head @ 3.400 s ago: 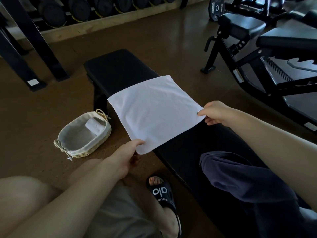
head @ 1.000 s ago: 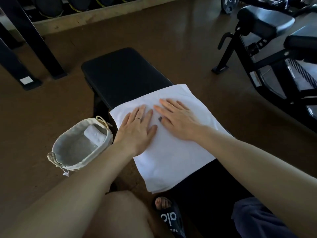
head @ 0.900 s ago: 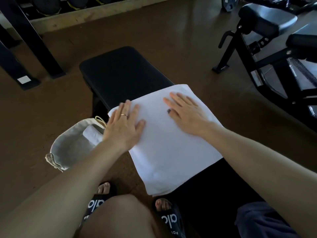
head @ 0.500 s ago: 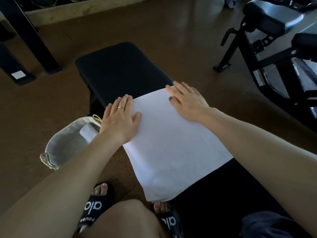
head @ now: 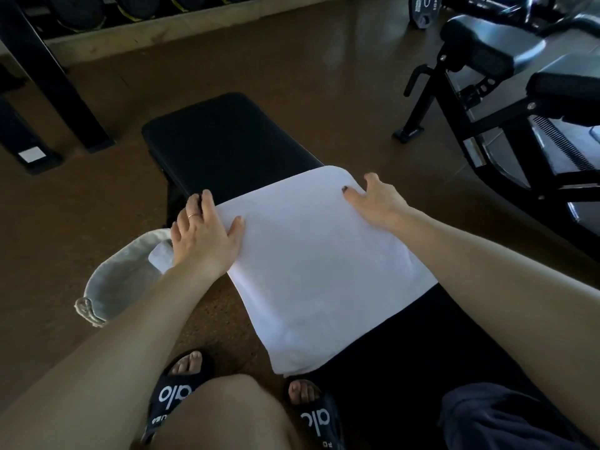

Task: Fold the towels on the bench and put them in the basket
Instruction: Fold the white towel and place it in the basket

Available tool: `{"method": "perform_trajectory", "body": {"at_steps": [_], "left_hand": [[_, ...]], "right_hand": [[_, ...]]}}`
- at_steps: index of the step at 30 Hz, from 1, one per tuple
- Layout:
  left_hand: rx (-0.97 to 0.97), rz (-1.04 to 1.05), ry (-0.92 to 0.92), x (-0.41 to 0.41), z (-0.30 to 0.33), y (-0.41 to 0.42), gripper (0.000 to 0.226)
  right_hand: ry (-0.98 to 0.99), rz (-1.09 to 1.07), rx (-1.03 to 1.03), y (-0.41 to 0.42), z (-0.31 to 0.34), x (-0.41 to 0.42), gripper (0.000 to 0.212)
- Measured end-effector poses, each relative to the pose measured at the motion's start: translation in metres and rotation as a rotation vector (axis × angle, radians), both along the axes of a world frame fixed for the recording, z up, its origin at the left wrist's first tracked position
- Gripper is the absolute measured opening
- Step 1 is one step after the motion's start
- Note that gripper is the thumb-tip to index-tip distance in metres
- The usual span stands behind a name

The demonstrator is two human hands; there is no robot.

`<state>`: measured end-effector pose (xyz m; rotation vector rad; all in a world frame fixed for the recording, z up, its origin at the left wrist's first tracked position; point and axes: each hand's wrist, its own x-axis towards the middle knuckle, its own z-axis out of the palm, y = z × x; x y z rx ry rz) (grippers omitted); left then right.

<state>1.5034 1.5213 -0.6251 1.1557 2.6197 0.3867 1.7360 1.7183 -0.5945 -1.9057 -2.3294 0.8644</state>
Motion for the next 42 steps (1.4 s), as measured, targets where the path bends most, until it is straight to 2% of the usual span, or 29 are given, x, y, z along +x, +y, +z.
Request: {"method": "perform_trajectory", "body": {"at_steps": [2,4,10,12,15,21,27,31,35,39,42], "left_hand": [[-0.002,0.023,0.000,0.009,0.009,-0.008,0.082],[-0.012,-0.080,0.106,0.028,0.024,-0.018,0.079],[-0.032,-0.740,0.175,0.140,0.063,-0.050,0.067],[-0.061,-0.843,0.216,0.164,0.060,-0.051,0.067],[-0.098,-0.888,0.251,0.185,0.053,-0.043,0.070],[-0.067,-0.897,0.263,0.218,0.044,-0.007,0.050],[-0.116,-0.922,0.393,0.227,0.037,0.019,0.051],[-0.102,-0.999,0.460,0.238,0.047,0.024,0.040],[-0.041,-1.033,0.424,0.253,0.057,0.033,0.062],[-0.042,-1.125,0.425,0.260,0.060,0.028,0.065],[-0.073,-1.189,0.304,0.253,0.069,0.014,0.076]], "right_hand": [[0.070,-0.028,-0.057,0.001,0.006,0.013,0.078],[0.088,-0.052,-0.071,0.001,0.012,0.024,0.082],[0.148,-0.071,-0.100,-0.008,0.026,0.034,0.086],[0.217,-0.091,-0.097,-0.010,0.028,0.031,0.086],[0.289,-0.109,-0.128,-0.014,0.033,0.020,0.084],[0.411,-0.194,-0.198,0.000,0.037,-0.008,0.085],[0.478,-0.216,-0.232,0.022,0.033,-0.027,0.081],[0.551,-0.267,-0.309,0.033,0.033,-0.026,0.083],[0.649,-0.253,-0.353,0.035,0.047,-0.018,0.078],[0.667,-0.251,-0.260,0.033,0.066,-0.005,0.067],[0.654,-0.267,-0.185,0.030,0.076,0.013,0.058]]}}
